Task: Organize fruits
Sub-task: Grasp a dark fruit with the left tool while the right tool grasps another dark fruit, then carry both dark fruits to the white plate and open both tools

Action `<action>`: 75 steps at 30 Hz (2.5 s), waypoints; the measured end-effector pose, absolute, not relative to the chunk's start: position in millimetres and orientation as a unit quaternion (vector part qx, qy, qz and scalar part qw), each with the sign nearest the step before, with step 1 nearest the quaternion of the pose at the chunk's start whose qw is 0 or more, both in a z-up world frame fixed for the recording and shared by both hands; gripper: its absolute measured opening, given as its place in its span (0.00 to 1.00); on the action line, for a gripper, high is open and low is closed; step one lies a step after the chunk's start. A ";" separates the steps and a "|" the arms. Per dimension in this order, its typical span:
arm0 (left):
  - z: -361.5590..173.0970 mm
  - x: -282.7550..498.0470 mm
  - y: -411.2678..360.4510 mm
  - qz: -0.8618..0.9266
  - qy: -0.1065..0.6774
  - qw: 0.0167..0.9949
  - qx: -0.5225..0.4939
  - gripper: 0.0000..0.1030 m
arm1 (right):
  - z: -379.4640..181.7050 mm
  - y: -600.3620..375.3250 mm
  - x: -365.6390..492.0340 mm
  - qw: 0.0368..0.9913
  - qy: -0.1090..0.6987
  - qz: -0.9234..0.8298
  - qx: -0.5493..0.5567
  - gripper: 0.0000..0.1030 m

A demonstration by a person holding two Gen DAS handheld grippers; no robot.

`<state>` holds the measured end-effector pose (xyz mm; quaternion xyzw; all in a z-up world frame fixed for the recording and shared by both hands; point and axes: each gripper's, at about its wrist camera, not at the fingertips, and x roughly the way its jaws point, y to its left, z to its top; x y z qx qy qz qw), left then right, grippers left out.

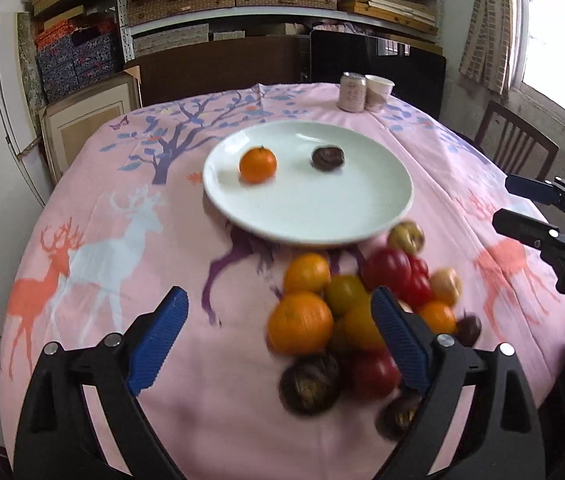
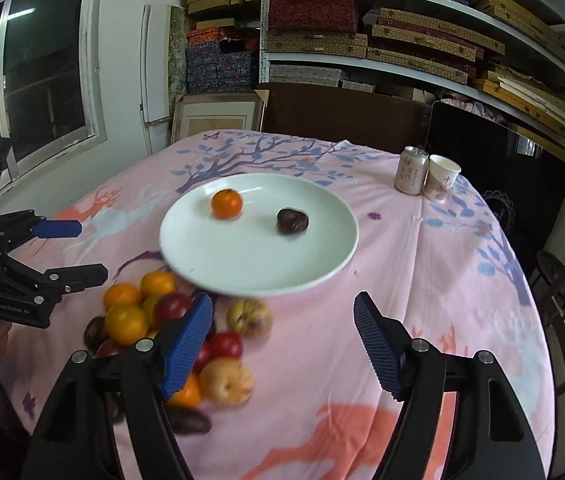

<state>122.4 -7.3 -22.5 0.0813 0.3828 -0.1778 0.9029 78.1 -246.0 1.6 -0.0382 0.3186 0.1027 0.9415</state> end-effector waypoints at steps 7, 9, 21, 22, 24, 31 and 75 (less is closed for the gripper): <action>-64.8 78.4 8.0 -0.140 0.413 0.893 0.112 0.88 | -22.3 -241.0 5.4 0.935 0.336 0.110 -0.017 0.72; -70.8 84.4 4.9 -0.137 0.421 0.888 0.125 0.79 | -23.3 -240.1 -3.6 0.935 0.338 0.108 -0.017 0.72; -81.8 107.4 -15.4 -0.182 0.432 0.876 0.116 0.41 | -25.2 -241.8 -8.3 0.935 0.342 0.095 -0.009 0.72; -81.1 104.8 -15.0 -0.179 0.429 0.877 0.117 0.41 | -28.4 -240.0 -6.2 0.933 0.348 0.096 -0.010 0.72; -76.4 99.1 -10.7 -0.181 0.424 0.882 0.100 0.41 | -36.1 -235.5 0.1 0.927 0.362 0.095 -0.014 0.72; -42.0 75.6 12.5 -0.180 0.384 0.904 0.059 0.41 | -57.5 -212.4 22.9 0.917 0.384 0.109 -0.016 0.72; 20.3 198.4 -56.2 -0.224 0.347 0.909 0.061 0.41 | 40.8 -278.6 152.8 0.946 0.307 0.098 0.041 0.40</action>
